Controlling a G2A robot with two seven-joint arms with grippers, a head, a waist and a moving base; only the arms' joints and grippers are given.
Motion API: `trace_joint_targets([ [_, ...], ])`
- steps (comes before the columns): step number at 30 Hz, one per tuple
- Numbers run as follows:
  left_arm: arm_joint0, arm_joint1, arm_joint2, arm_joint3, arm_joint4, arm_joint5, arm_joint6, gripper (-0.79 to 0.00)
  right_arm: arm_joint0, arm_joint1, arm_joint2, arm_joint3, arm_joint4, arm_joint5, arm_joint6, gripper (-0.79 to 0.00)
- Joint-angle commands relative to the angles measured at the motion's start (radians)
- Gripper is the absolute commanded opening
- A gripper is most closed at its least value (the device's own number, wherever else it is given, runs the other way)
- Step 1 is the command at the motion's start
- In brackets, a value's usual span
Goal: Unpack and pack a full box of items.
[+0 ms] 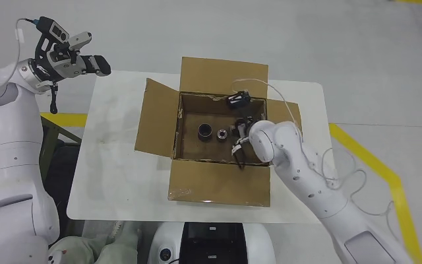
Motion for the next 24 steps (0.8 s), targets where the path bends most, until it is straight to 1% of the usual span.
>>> trace_joint_targets([
  [1, 0.000, 0.000, 0.000, 0.000, 0.000, 0.000, 0.000, 0.000, -0.020, 0.004, 0.015, -0.042, -0.011, -0.006, 0.004, -0.785],
  [15, 0.000, 0.000, 0.000, 0.000, 0.000, 0.000, 0.000, 0.000, -0.167, 0.030, 0.108, -0.323, -0.138, -0.017, 0.066, -0.785],
  [24, 0.000, 0.000, 0.000, 0.000, 0.000, 0.000, 0.000, 0.000, -0.271, 0.043, 0.188, -0.463, -0.162, -0.033, 0.092, -0.785],
])
